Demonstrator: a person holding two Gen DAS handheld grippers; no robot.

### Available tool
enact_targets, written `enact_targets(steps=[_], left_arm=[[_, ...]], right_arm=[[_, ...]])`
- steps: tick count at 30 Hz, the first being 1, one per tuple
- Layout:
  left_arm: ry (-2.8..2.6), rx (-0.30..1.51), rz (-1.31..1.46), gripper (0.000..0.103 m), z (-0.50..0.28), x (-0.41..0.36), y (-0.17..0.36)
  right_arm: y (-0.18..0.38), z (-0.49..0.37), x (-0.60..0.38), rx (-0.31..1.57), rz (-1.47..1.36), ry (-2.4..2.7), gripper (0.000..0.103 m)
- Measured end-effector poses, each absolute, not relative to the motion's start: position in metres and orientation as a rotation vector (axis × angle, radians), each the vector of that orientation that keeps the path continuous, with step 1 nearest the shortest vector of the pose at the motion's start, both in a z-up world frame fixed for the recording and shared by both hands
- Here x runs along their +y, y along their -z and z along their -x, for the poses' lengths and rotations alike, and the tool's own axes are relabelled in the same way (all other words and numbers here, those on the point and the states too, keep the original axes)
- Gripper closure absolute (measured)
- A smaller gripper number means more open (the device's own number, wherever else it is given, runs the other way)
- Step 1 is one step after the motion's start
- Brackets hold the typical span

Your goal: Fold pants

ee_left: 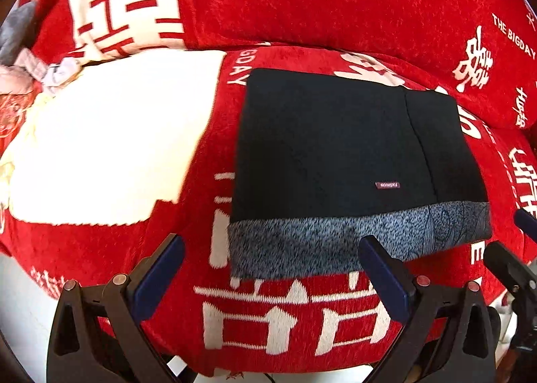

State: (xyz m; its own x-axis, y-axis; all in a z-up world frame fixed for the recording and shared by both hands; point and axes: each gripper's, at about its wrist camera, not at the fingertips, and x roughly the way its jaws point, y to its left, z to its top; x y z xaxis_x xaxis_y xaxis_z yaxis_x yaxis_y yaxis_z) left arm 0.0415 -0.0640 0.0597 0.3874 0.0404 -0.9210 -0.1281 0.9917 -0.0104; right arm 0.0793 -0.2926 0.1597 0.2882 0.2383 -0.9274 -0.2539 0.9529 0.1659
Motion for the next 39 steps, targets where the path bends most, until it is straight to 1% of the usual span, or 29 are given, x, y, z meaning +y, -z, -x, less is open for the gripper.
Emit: enact_targets(steps=[6, 11, 17, 22, 39], left_arm=[[-0.156, 1.129, 0.072, 0.000, -0.025, -0.063, -0.064], [-0.183, 1.016, 0.077, 0.000, -0.013, -0.063, -0.073], [-0.148, 1.049, 0.048, 0.000, -0.013, -0.072, -0.069], [-0.170, 1.018, -0.037, 0.000, -0.007, -0.087, -0.071], [-0.173, 1.062, -0.059, 0.000, -0.013, -0.094, -0.059]], right_arm=[[-0.157, -0.068, -0.293, 1.273, 0.026, -0.254, 0.000], [-0.151, -0.062, -0.300, 1.292, 0.010, -0.184, 0.000], [-0.143, -0.062, -0.302, 1.318, -0.009, -0.157, 0.000], [-0.140, -0.063, -0.300, 1.317, 0.015, -0.145, 0.000], [-0.127, -0.071, -0.297, 1.346, 0.018, -0.145, 0.000]])
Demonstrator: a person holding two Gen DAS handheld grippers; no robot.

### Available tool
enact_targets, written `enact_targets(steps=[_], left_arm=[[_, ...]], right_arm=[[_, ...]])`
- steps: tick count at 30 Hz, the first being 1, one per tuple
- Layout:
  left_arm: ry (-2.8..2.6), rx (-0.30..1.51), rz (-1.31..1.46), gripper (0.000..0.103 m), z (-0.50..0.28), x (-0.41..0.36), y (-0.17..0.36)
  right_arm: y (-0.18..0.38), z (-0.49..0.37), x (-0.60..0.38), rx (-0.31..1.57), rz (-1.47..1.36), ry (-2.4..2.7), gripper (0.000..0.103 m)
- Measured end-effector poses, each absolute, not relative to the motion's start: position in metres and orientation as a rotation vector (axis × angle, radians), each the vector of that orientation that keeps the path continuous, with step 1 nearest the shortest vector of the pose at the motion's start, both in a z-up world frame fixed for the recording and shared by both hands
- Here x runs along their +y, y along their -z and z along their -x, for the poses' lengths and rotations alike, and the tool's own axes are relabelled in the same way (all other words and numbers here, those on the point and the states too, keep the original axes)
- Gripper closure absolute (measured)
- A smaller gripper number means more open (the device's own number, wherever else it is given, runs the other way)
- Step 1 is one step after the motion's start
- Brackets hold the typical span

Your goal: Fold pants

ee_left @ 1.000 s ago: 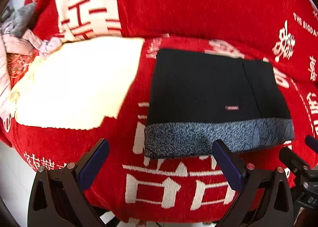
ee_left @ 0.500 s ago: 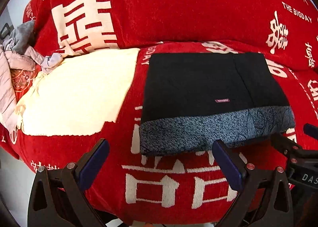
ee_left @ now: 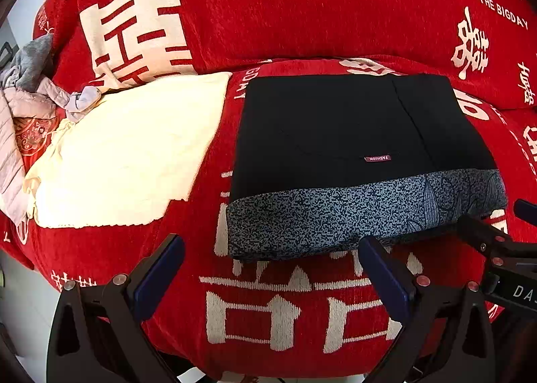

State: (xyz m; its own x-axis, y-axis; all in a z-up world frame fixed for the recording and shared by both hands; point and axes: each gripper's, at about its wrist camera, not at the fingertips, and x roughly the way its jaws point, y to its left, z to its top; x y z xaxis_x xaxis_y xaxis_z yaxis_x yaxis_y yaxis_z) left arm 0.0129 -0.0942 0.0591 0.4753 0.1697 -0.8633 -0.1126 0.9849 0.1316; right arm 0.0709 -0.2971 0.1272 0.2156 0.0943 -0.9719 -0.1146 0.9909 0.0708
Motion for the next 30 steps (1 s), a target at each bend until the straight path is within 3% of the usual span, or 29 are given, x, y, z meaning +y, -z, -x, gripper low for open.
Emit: enact_targets(steps=[30], left_arm=[[-0.193, 1.087, -0.103, 0.000, -0.0100, -0.0994, -0.0579]], right_arm=[[-0.1335, -0.0697, -0.2961, 1.334, 0.026, -0.138, 0.000]])
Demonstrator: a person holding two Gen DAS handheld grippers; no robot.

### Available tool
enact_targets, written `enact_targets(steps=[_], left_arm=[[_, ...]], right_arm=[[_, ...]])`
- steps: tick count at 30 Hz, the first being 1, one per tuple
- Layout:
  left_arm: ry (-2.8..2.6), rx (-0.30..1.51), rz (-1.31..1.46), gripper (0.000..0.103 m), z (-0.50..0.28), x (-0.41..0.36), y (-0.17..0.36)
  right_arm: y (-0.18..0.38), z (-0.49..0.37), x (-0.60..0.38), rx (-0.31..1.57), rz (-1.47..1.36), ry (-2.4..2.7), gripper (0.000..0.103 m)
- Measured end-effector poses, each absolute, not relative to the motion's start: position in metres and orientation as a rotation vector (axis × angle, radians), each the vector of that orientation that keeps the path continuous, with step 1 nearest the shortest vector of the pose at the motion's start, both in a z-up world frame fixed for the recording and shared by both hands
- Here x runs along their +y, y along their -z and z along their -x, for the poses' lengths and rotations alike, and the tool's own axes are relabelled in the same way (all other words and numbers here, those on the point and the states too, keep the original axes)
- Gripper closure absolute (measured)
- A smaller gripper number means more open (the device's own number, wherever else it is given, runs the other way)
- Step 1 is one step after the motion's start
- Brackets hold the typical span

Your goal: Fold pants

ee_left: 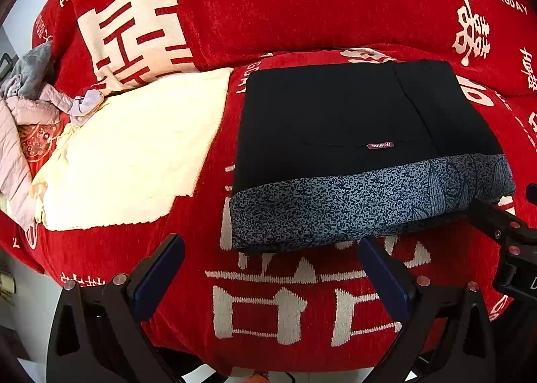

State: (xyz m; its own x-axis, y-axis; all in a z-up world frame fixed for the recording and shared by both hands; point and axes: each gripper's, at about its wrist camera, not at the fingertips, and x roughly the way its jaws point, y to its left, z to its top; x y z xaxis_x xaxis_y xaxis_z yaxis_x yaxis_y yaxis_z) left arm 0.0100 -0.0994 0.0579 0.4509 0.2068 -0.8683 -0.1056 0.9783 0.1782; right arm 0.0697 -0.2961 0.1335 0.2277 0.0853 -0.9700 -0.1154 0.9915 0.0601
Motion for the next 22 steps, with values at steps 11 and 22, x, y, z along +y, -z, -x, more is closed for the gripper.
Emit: enact_targets(steps=[11, 22], left_arm=[[-0.156, 1.095, -0.047, 0.000, -0.008, -0.090, -0.058], [-0.153, 1.046, -0.044, 0.000, 0.003, -0.083, -0.062]], right_arm=[[-0.140, -0.066, -0.298, 1.318, 0.023, -0.129, 0.000], [-0.141, -0.062, -0.301, 1.309, 0.031, -0.115, 0.000]])
